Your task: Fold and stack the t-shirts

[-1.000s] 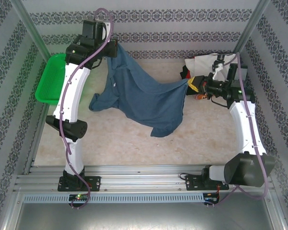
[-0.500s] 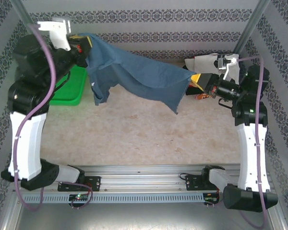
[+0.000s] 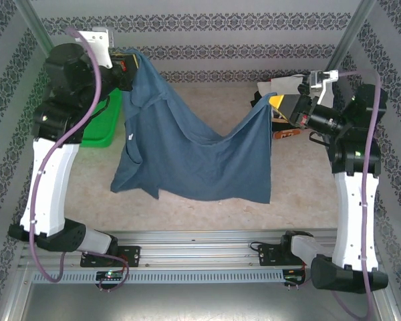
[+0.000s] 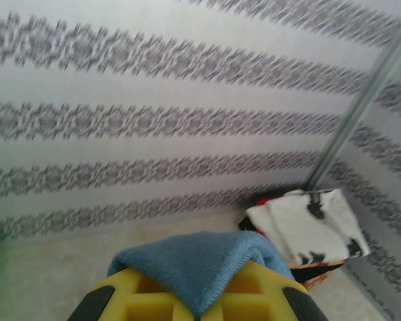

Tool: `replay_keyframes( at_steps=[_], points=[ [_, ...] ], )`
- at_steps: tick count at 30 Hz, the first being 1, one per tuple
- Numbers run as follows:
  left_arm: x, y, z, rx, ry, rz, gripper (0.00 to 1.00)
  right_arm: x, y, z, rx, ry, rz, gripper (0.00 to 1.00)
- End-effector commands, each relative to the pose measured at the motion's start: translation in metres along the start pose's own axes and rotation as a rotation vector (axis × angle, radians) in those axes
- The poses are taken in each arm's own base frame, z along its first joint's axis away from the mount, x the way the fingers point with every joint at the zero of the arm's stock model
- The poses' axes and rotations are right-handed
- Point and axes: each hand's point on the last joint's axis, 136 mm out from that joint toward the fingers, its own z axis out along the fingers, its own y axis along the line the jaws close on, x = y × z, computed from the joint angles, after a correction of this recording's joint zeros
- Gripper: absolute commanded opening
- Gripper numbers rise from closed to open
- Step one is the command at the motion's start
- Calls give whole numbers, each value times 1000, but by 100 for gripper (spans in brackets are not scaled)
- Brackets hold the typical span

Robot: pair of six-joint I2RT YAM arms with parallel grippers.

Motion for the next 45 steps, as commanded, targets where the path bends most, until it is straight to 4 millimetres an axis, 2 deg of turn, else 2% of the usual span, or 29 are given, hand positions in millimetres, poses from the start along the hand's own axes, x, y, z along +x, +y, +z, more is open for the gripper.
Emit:
replay_keyframes(
  at_steps=[1, 4, 9, 14, 15, 17, 18, 19, 20, 23, 24, 26, 28, 31, 33, 36, 39, 41, 43, 45],
  points=[
    [13, 26, 38, -18, 23, -29, 0, -10, -52, 17, 79, 18, 45, 0],
    [50, 45, 87, -22, 122, -28, 0, -19, -101, 32, 156, 27, 57, 0],
    [110, 79, 162, -63, 246, -47, 0, -35, -202, 55, 336, 49, 88, 0],
    [141, 100, 217, -84, 289, -67, 2, -47, -292, 65, 535, 82, 110, 0],
    [145, 104, 226, -84, 294, -75, 14, -47, -310, 66, 573, 90, 121, 0],
    [149, 105, 238, -75, 294, -95, 56, -49, -341, 66, 651, 91, 152, 14],
    [146, 106, 239, -81, 282, -115, 69, -49, -349, 69, 656, 94, 160, 30],
    [142, 105, 237, -83, 275, -129, 76, -49, -353, 72, 657, 99, 168, 40],
    [136, 101, 232, -75, 269, -137, 98, -49, -352, 75, 649, 102, 165, 45],
    [122, 92, 200, -91, 281, -178, 100, -38, -337, 71, 673, 121, 138, 59],
    [122, 87, 185, -90, 300, -197, 100, -29, -335, 62, 719, 136, 143, 63],
    [135, 77, 156, -81, 351, -248, 100, -6, -330, 39, 812, 164, 174, 67],
    [160, 66, 126, -63, 406, -308, 100, 22, -322, 21, 864, 185, 204, 70],
    [220, 55, 79, -76, 554, -419, 99, 73, -303, 1, 893, 240, 260, 71],
    [264, 56, 47, -127, 669, -471, 96, 109, -298, -12, 936, 284, 310, 71],
    [317, 62, 11, -194, 784, -506, 89, 148, -299, -20, 939, 298, 374, 70],
    [366, 71, -4, -247, 903, -526, 84, 179, -316, -23, 977, 345, 409, 68],
    [388, 73, -1, -254, 952, -547, 80, 191, -330, -25, 1016, 377, 413, 67],
    [406, 85, 2, -306, 976, -547, 73, 198, -345, -27, 1051, 399, 421, 65],
    [419, 98, 3, -367, 998, -535, 69, 199, -355, -25, 1059, 395, 425, 63]
  ],
)
